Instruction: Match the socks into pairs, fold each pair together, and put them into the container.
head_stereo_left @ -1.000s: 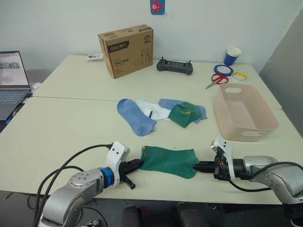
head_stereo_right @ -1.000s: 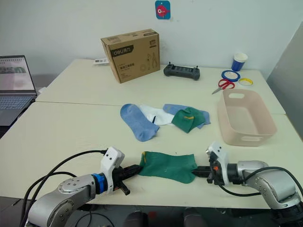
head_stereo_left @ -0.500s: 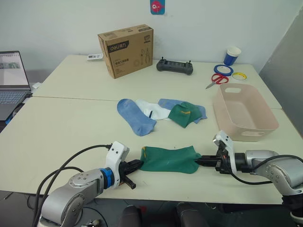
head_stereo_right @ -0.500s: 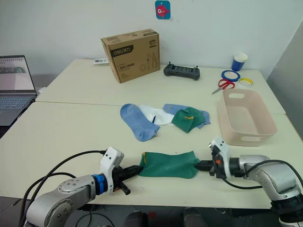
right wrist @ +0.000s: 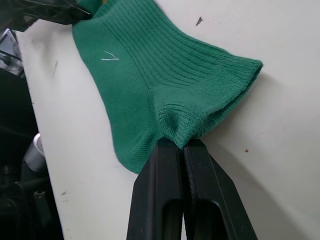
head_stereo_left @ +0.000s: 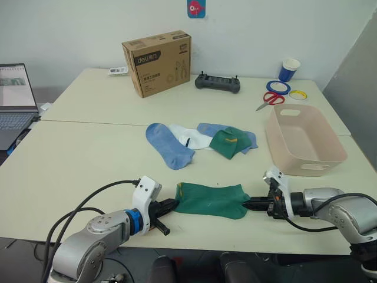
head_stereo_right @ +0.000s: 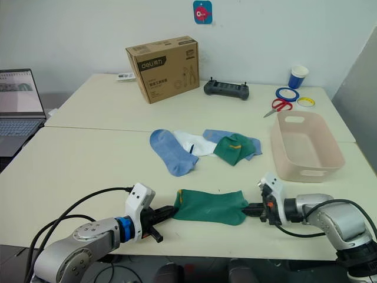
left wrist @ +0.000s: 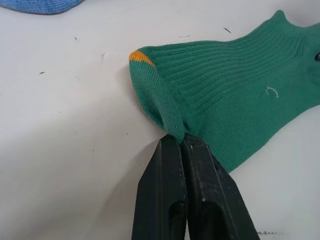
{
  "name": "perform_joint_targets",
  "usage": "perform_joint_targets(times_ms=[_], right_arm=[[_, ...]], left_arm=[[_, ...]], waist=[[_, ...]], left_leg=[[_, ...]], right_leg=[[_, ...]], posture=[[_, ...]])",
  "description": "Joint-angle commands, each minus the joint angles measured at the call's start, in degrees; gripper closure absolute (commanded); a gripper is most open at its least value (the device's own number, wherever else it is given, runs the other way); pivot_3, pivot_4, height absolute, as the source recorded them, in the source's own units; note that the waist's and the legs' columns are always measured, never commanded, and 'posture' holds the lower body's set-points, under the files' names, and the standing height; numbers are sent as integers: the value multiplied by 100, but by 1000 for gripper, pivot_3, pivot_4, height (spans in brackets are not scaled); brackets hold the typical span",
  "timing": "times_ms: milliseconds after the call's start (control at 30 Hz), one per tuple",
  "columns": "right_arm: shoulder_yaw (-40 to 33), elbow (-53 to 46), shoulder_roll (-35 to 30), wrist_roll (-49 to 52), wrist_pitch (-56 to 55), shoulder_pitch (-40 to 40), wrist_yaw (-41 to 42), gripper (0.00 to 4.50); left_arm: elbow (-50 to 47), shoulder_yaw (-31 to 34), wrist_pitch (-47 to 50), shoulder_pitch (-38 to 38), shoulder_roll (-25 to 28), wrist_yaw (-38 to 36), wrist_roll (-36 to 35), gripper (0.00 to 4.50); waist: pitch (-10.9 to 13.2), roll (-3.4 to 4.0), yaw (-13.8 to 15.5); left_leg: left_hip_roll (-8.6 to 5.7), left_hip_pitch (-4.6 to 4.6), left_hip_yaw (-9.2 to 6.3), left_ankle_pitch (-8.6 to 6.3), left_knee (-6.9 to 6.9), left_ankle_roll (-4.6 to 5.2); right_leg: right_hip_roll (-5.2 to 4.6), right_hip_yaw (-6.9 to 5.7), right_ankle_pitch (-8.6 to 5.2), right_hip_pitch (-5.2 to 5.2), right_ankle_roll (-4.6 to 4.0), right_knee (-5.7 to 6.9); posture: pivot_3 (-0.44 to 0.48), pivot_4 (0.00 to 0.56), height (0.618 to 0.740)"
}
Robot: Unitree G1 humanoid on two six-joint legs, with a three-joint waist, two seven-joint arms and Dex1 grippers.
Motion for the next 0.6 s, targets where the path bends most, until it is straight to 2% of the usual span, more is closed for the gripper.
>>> perform_joint_targets(times_ms=[33, 133, 200, 367, 467, 567, 600], right_arm=[[-150, -40, -11, -15, -142, -80, 8, 3809], [-236, 0, -88, 16, -159, -63, 72, 2837], [-329, 31, -216, 52, -166, -32, 188, 2073], [-732, 315, -768, 85, -515, -96, 757, 376], [-773, 235, -855, 55, -972, -220, 1055, 369], [-617, 10, -420, -85, -1482, -465, 874, 369], [-517, -68, -204, -161, -1645, -544, 750, 369]], left_arm=[[-43, -52, -107, -9, 14, -51, -22, 4069], [-33, 64, -133, 50, 69, -124, -48, 3315], [-16, 309, -153, 114, 160, -220, -135, 2625], [427, 1333, -470, 119, 912, -874, -312, 1102], [699, 1562, -1103, 13, 1267, -1415, -233, 156], [817, 1427, -1554, -388, 1281, -1640, -181, 156], [820, 1280, -1682, -545, 1235, -1673, -128, 321]], waist=[[0, 0, -1], [0, 0, 0], [0, 0, -2], [4, 1, -3], [8, 1, -7], [11, 1, -1], [11, 0, 0]], left_leg=[[0, 0, 0, 0, 0, 0], [0, 0, 0, 0, 0, 0], [0, 0, -1, 0, 0, 0], [2, 1, -1, 0, -1, 0], [2, 1, 2, 0, -2, 0], [-4, -1, 12, -1, -3, 0], [-4, -3, 13, -1, -2, 0]], right_leg=[[0, 0, 0, 0, 0, 0], [0, 0, 0, 0, 0, 0], [0, 0, 0, 0, 0, 0], [1, -3, -1, -5, -2, 1], [0, -3, -1, -21, -5, 1], [-15, -4, -3, -26, -7, -2], [-16, -4, -3, -21, -6, -3]], posture=[[0, 150, 740], [0, 150, 740], [0, 150, 740], [0, 150, 740], [0, 150, 740], [0, 150, 740], [0, 150, 740]])
